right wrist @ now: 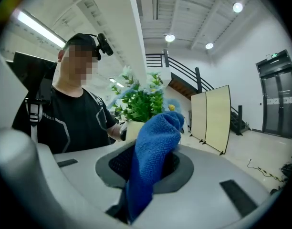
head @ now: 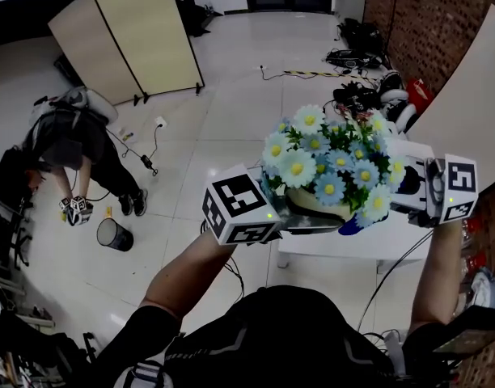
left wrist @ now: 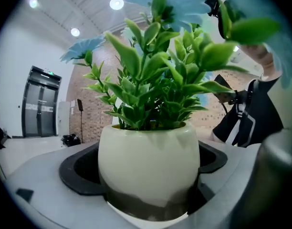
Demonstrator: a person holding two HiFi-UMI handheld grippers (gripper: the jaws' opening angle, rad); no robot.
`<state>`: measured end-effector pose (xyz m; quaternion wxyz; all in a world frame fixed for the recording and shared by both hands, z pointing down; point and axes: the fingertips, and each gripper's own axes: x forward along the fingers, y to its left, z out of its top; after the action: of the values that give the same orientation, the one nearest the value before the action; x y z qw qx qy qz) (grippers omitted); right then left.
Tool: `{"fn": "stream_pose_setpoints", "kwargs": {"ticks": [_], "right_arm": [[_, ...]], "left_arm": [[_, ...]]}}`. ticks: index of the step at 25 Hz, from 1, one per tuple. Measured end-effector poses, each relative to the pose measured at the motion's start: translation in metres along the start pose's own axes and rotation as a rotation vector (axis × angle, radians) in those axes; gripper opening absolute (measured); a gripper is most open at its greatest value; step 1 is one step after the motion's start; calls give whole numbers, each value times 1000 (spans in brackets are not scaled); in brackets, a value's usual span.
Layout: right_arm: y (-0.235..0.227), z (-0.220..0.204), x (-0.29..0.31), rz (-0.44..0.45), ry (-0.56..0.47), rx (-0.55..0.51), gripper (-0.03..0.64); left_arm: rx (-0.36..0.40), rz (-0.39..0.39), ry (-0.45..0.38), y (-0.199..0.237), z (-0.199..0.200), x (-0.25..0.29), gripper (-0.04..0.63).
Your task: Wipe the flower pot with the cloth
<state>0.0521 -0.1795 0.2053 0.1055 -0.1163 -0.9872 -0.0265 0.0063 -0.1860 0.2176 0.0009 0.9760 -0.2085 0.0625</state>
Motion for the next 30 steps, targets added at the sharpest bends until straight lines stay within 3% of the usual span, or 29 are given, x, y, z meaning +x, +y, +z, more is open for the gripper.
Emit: {"fn": "stream_pose_setpoints", "kwargs": {"ticks": [3,7,10,14,18,23,30], "right_arm": [[22,0,6,22,13,-17,77],[34,3,13,4,12,-11,77],[46,6,19,25,-1,-7,77],[63,8,23,49,-13,-13,77],[32,5,-15,-62,-82,32,77],[-26,-11,-37,-233,-84,117,77],[-28,-12,2,-183,11,91,77]], "left_arm": [[-28,39,-9,6,-4,0,581],[-52,50,-35,11,-4,2,581],[-38,64,-48,12,0,4,581],[-80,55,-91,8,2,6,581],[-92,70,-104,8,1,6,581],[-35,86,-85,8,3,1,581],[-5,97,-57,7,6,-3,581]]}}
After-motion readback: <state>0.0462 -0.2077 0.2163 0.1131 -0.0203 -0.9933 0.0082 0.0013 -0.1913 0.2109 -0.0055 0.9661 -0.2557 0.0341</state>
